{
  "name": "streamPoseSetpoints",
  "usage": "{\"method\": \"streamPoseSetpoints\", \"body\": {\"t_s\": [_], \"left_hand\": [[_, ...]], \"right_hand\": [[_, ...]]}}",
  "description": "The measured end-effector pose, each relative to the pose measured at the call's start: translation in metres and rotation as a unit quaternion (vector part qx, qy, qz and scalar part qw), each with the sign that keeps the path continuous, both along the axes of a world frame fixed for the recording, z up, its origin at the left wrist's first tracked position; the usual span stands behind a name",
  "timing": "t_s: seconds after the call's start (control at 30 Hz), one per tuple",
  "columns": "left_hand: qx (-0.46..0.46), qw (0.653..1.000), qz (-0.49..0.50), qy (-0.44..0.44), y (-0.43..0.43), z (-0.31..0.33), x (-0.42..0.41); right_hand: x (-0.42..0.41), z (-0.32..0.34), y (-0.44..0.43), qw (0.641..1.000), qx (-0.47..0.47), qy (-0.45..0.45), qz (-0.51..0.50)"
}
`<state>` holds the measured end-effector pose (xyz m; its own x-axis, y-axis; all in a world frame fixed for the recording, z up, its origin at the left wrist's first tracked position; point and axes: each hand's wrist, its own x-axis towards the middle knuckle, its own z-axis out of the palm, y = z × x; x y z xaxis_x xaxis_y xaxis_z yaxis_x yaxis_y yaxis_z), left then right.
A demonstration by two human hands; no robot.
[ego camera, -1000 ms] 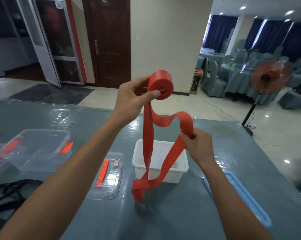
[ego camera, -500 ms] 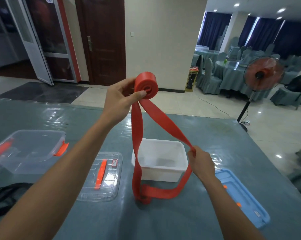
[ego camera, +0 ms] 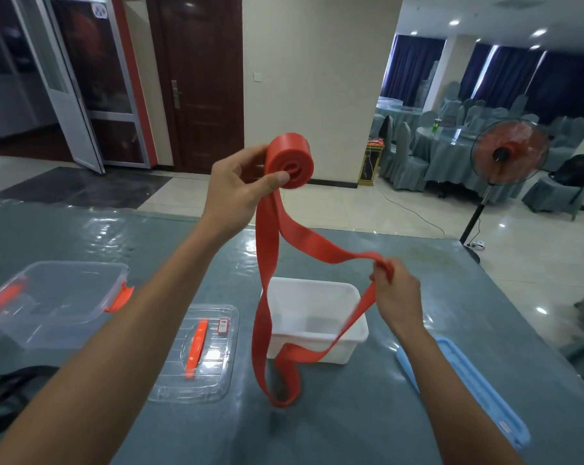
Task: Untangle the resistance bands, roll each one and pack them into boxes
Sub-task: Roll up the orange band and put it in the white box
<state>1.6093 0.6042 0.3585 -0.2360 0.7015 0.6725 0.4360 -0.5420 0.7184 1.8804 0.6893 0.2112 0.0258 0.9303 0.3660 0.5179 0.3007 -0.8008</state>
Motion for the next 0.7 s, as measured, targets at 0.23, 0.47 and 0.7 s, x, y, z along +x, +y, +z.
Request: {"method": "streamPoseSetpoints", "body": {"t_s": [0.23, 0.47, 0.7], "left_hand": [[-0.079, 0.996, -0.031, 0.021, -0.006, -0.036, 0.005], [-0.220, 0.972, -0.055, 0.055, -0.015, -0.095, -0.006], [-0.329, 0.927, -0.102, 0.151, -0.030, -0.148, 0.018]], "right_hand": [[0.004, -0.051, -0.028, 0.963, -0.173, -0.158, 0.134], [-0.008, -0.059, -0.059, 0.942, -0.201, -0.142, 0.228], [-0.033, -0.012, -0.076, 0.962, -0.107, -0.023, 0.252]]}}
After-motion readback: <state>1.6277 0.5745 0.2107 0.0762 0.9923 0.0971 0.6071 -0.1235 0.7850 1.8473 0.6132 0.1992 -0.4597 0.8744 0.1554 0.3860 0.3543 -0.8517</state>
